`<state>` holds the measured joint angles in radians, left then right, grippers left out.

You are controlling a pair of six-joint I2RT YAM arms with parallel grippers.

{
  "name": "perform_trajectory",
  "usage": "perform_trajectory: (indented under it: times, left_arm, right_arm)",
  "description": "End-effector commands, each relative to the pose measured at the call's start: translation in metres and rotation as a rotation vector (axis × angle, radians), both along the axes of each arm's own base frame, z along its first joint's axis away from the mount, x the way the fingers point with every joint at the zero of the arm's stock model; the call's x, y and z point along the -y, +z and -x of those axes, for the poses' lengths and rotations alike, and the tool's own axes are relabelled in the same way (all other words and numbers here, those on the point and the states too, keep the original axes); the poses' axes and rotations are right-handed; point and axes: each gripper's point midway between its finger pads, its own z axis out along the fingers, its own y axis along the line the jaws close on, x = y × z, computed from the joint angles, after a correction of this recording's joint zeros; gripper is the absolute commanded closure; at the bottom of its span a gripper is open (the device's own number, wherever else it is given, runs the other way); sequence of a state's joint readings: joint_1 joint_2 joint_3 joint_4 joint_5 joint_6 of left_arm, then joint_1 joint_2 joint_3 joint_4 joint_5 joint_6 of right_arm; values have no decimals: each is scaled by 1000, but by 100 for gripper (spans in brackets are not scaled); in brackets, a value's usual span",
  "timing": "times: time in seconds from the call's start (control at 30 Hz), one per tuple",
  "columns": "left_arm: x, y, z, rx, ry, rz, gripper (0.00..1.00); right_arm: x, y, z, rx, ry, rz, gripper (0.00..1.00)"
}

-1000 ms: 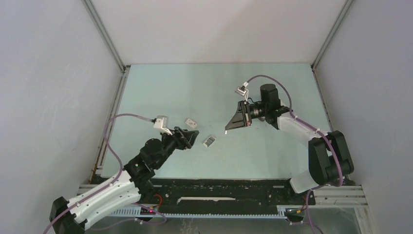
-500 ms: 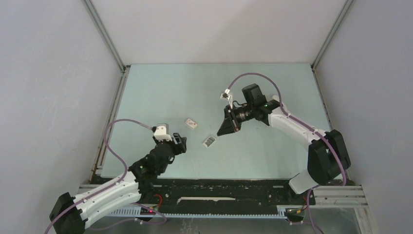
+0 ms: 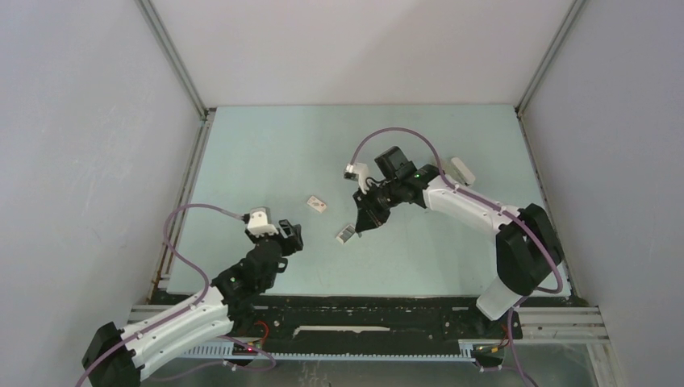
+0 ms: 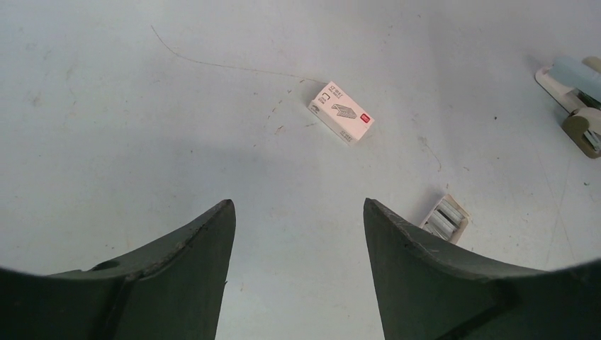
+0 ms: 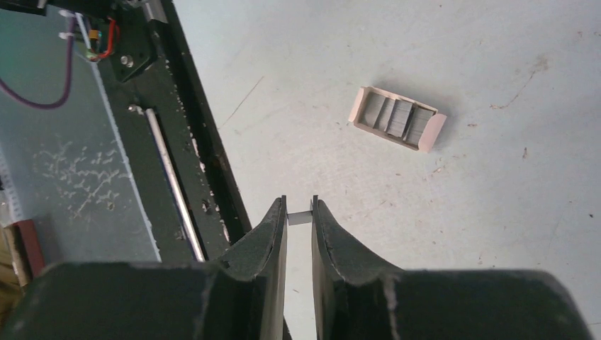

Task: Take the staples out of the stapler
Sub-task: Place the staple in the staple box.

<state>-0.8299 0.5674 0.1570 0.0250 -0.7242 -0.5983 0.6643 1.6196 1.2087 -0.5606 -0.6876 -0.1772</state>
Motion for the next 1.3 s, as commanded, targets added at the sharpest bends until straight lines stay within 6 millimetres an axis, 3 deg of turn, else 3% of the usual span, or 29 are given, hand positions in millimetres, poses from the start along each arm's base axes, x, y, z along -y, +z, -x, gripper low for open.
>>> perform_trajectory:
  times: [0.0,0.43,1.27]
  left_arm:
    - [-8,-2,-3,16,57,15,27]
    - [-4,-2,-4,22,38,20,1]
    - [-4,-2,-4,27,40,21,0]
  right_arm:
    - [-4,0,-10,91,6,66,77]
    - [-11,-13,-16,120,13,141,77]
    - [-14,-32,-27,141,-9,242,76]
